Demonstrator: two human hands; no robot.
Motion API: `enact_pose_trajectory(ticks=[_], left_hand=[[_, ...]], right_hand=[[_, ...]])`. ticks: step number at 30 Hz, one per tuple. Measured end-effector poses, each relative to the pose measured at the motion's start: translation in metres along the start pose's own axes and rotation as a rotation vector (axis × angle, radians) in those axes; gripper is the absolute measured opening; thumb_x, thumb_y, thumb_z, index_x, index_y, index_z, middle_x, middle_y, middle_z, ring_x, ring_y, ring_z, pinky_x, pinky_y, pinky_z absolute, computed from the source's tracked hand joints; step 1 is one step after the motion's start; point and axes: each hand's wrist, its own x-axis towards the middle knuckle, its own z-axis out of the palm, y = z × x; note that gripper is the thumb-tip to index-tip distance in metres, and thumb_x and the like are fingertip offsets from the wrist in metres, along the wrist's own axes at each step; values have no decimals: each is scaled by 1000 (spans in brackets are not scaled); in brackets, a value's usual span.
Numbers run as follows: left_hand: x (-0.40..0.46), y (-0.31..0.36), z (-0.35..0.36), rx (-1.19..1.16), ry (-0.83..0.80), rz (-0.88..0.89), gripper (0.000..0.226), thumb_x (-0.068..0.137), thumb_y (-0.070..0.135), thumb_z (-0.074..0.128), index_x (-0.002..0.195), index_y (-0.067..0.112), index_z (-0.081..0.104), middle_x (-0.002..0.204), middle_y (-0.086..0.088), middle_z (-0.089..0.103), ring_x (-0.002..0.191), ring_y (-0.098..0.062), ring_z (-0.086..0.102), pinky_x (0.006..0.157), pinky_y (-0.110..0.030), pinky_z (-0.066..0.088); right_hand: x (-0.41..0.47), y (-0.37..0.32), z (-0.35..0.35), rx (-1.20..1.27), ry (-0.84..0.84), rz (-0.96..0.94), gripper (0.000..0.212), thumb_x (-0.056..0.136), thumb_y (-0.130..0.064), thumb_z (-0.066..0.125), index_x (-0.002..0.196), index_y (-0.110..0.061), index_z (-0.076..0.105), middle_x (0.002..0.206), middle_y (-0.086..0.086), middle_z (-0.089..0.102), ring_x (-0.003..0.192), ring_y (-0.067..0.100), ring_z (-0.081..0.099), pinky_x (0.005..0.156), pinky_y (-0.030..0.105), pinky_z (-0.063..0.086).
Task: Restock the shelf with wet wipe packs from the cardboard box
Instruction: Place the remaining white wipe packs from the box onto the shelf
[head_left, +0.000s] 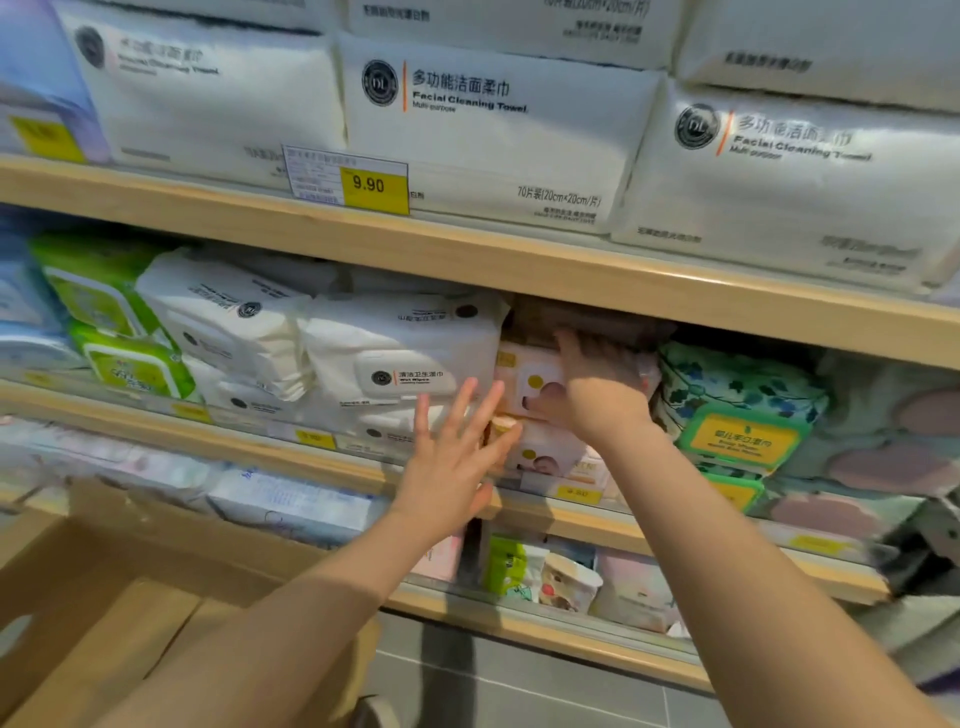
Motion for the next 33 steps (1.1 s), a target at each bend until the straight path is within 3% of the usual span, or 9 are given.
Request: enact_pose_trajectory(ticks=[4,8,11,15,18,21,25,29,33], left_hand=[[4,-15,2,76,-100,-10,95,67,60,70,145,42,18,152,-18,-5,141,-39,-14,99,-76,-12],[5,-15,0,54,-91,5,92,65,58,73,143,41,28,150,-18,3,142,-38,-2,99,-78,-4],[5,-17,0,62,-99,15,90,68,57,71,144,42,25,150,-18,0,142,-39,-2,98,-78,-8],[5,-15,-1,58,-129,36,86,78,57,61,146,41,12,149,-19,-18,138,-38,-26,96,-78,-13],[-5,-25,-11,-48,-42,68,83,74,52,67,145,34,27,156,-18,7,144,-33,0,104,-74,8],[-27,-60,-27,-229,171,52,60,78,38,61,133,20,46,147,-12,38,137,-27,30,108,-56,28],[-46,-139,-48,-328,345,-154,40,79,31,53,112,9,52,126,-11,54,120,-25,44,101,-51,38],[-40,-216,-55,-227,207,-255,62,72,46,52,124,14,48,133,-14,47,128,-32,34,110,-54,24],[-22,-242,-52,-208,-43,-240,79,68,64,38,139,30,36,139,-11,43,133,-36,32,112,-59,10]], right_hand=[[2,3,-1,-54,-13,-50,62,80,-45,61,135,-27,38,133,7,46,121,30,40,98,38,30],[0,6,-5,-50,-17,-80,60,82,-43,61,135,-27,38,133,7,47,121,30,40,97,38,30],[-2,10,-4,-52,-4,-74,63,81,-45,62,137,-29,37,134,6,47,121,30,40,97,39,31],[-2,7,-4,-25,-26,-76,65,82,-45,60,140,-30,34,137,6,46,123,30,41,99,39,32],[-10,2,-10,3,-29,-30,69,83,-48,58,142,-21,34,132,8,51,119,28,46,95,38,36],[-27,-29,-18,42,-15,-8,61,86,-57,52,124,-9,52,88,4,57,87,25,56,68,34,43],[-36,-90,-9,24,271,-286,71,78,-49,67,133,-13,42,117,12,54,107,31,51,88,42,46],[-18,-146,-3,-91,367,-421,80,70,-47,73,136,-16,42,134,13,49,122,34,47,103,50,36],[5,-178,-1,-154,116,-351,77,81,-56,59,144,-32,23,125,8,55,107,32,57,77,40,45]])
